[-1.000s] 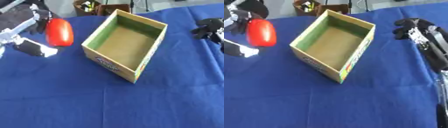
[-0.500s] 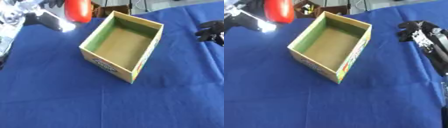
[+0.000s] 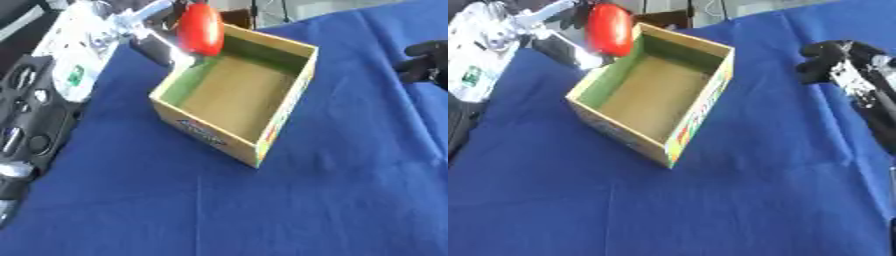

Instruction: Pick up objects on the table and place them in the box.

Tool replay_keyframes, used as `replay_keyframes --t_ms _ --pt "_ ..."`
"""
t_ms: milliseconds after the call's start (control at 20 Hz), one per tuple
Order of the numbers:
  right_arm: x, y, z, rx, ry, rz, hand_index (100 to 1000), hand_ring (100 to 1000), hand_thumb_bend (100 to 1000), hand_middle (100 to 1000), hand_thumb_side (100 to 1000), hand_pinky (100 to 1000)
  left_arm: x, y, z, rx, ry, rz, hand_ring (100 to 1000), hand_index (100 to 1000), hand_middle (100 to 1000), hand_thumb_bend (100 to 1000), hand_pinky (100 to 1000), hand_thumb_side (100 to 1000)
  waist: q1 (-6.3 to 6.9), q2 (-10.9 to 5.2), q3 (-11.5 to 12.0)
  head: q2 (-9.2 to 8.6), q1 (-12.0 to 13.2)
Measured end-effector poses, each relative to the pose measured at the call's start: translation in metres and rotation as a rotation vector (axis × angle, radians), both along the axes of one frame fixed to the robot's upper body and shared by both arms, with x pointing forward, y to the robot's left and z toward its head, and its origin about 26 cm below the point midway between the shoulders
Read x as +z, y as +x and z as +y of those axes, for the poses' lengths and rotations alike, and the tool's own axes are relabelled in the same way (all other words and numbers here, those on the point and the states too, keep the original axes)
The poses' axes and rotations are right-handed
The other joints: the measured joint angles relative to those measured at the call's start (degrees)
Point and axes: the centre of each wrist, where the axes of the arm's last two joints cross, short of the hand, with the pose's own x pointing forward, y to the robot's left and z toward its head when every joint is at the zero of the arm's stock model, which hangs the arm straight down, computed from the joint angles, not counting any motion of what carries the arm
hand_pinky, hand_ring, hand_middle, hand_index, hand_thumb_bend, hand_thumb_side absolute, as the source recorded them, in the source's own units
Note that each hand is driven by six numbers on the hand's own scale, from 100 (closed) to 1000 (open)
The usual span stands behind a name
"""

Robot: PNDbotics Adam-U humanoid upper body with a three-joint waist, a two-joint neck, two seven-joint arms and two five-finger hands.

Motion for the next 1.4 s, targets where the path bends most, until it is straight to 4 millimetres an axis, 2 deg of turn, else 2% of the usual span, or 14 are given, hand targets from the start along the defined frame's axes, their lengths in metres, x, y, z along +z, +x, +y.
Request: replay_keyframes --t_ms 250,650,900,950,1050,1100,1150,1200,1250,1300,1400 --pt "0.006 0.0 0.005 0.024 -0.004 -0.019 765 754 100 491 815 738 -0.015 0.015 -0.005 0.012 0.018 0.041 225 468 263 100 100 369 0.4 0.57 -1.6 -0.42 0.6" --pt "0.012 -0.001 0.012 0.061 0.0 -0.042 764 754 100 491 817 737 -0.038 0.031 -0.021 0.049 0.132 0.013 256 477 280 100 100 277 0.28 1.0 -2.8 -0.94 1.6" --pt "0.012 -0.001 0.014 0.07 0.01 -0.044 764 754 100 490 818 737 -0.055 0.038 -0.029 0.12 0.221 -0.023 286 517 293 100 100 286 -0.19 1.22 -3.1 -1.42 2.3" --pt "0.013 -0.001 0.014 0.071 0.011 -0.045 764 754 100 490 818 737 -0.058 0.039 -0.03 0.129 0.231 -0.025 327 559 341 100 100 315 -0.21 1.24 -3.1 -1.45 2.4" --pt "0.013 -0.001 0.014 0.072 0.011 -0.047 764 754 100 490 818 737 -0.061 0.041 -0.031 0.144 0.246 -0.03 393 661 413 100 177 358 -0.25 1.24 -3.1 -1.47 2.5" --pt "0.013 -0.001 0.014 0.073 0.011 -0.047 764 754 100 490 819 737 -0.061 0.041 -0.031 0.149 0.253 -0.032 486 761 515 100 302 414 -0.26 1.24 -3.1 -1.48 2.6" --pt "0.013 -0.001 0.014 0.073 0.012 -0.047 764 754 100 490 819 737 -0.061 0.041 -0.031 0.151 0.258 -0.034 524 798 556 100 345 444 -0.28 1.24 -3.1 -1.49 2.6" --pt "0.013 -0.001 0.014 0.073 0.012 -0.047 764 754 100 490 819 737 -0.062 0.041 -0.032 0.151 0.261 -0.034 587 877 628 100 389 501 -0.29 1.24 -3.1 -1.49 2.6" --pt "0.013 -0.001 0.014 0.073 0.012 -0.047 764 754 100 490 819 737 -0.062 0.041 -0.033 0.148 0.263 -0.032 623 912 670 100 416 541 -0.3 1.24 -3.1 -1.52 2.6" --pt "0.013 -0.001 0.014 0.073 0.012 -0.047 764 754 100 490 820 737 -0.063 0.041 -0.034 0.142 0.264 -0.027 731 959 763 100 509 680 -0.34 1.24 -3.1 -1.6 2.6" --pt "0.013 -0.001 0.014 0.073 0.012 -0.047 764 754 100 490 820 737 -0.065 0.041 -0.036 0.131 0.264 -0.013 740 965 771 100 521 698 -0.43 1.24 -3.1 -1.67 2.6"
